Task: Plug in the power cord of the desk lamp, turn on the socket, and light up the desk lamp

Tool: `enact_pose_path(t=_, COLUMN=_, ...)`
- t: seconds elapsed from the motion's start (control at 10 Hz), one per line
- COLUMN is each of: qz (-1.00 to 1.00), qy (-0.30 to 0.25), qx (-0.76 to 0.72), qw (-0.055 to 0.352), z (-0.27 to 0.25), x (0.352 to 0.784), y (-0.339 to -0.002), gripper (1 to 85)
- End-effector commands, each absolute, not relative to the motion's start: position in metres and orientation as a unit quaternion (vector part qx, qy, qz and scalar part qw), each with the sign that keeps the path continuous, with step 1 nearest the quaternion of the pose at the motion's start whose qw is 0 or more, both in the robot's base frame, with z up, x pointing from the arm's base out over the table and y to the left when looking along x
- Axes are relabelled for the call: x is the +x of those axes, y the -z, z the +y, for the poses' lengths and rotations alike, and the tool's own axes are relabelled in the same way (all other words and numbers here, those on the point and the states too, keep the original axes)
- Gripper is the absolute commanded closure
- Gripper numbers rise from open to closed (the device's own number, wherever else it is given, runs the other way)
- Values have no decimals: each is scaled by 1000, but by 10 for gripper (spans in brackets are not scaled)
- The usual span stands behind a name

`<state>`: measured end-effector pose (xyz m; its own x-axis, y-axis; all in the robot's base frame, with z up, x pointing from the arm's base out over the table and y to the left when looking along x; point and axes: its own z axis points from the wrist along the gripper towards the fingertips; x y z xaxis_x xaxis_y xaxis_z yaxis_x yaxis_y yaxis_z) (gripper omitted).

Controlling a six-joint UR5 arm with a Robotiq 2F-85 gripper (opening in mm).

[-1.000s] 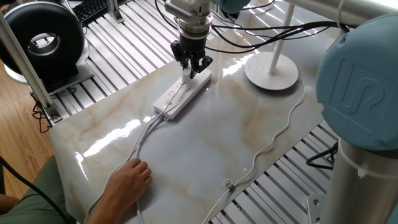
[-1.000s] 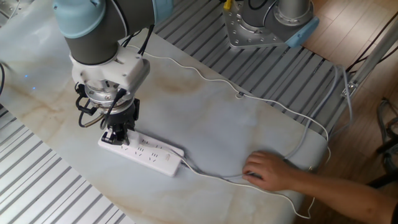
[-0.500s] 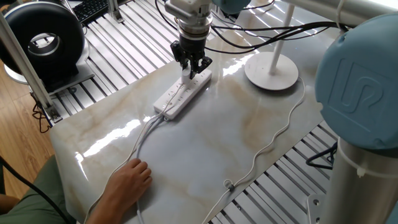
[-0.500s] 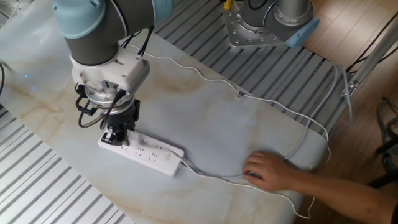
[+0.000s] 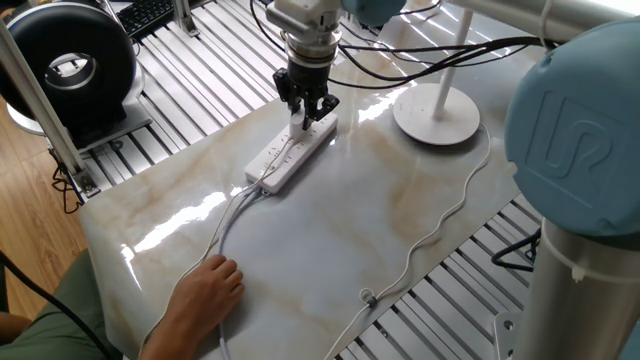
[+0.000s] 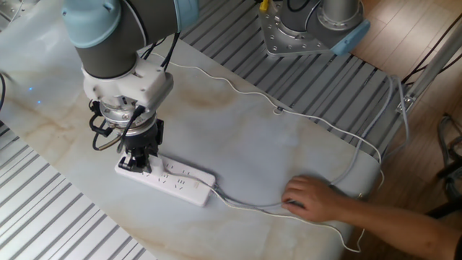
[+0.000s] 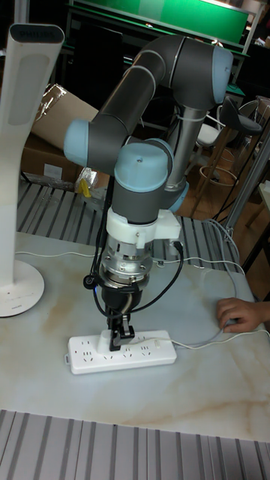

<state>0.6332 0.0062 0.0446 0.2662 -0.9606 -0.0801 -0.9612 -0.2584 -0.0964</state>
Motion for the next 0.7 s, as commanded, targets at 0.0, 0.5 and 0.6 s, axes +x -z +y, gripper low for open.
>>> enact_pose_path(t=0.0, qz=606, qy=-3, qx=-792, qw=76, z=9, x=637, y=-43, gripper=847)
enact_pose_path(t=0.5, qz=623, qy=52, qx=-780, qw=32, z=-28, x=638, y=-53, gripper=580)
enact_pose_path(t=0.6, qz=621, qy=50, qx=-782, qw=24, z=-30, x=635, y=-53, gripper=383)
